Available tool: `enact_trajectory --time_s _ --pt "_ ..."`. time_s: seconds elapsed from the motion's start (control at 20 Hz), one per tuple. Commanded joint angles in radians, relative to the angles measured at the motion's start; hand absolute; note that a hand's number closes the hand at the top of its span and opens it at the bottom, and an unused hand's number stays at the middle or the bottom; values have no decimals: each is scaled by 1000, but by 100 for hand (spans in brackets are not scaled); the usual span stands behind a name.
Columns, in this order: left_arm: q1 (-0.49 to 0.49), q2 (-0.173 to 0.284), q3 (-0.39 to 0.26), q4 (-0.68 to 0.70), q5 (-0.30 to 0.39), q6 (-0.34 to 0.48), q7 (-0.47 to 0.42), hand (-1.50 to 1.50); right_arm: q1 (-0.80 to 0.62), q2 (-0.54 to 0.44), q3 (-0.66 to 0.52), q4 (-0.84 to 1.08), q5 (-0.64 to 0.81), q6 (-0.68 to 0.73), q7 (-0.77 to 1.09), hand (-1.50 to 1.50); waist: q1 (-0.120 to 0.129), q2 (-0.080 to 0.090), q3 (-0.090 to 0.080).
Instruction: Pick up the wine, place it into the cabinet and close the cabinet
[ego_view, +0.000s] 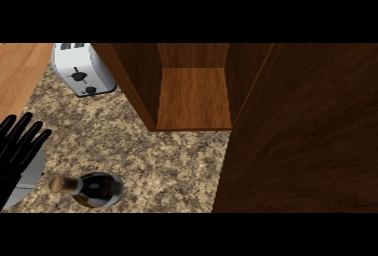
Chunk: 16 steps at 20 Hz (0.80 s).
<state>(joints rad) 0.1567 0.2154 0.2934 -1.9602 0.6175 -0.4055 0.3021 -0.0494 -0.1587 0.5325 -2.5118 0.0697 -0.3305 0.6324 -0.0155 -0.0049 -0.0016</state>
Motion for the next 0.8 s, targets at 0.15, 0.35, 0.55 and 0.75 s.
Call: enact_trajectory --time_s 0.15,0.35,0.55,0.75 --pt "62 9 57 99 -39 -123 -118 -150 35 -54 39 -168 142 -29 60 -150 7 -1 0" --pt "3 -22 44 241 -179 -131 -222 -150 2 -46 87 -179 161 -63 94 -150 -2 0 -1" --pt "-8 -22 58 356 -219 -168 -292 -150 -9 -53 119 -130 187 -90 70 -150 -3 0 -1" --pt "59 -44 35 350 -253 -208 -332 -150 40 -114 92 -214 142 -93 83 -150 -3 -1 1"
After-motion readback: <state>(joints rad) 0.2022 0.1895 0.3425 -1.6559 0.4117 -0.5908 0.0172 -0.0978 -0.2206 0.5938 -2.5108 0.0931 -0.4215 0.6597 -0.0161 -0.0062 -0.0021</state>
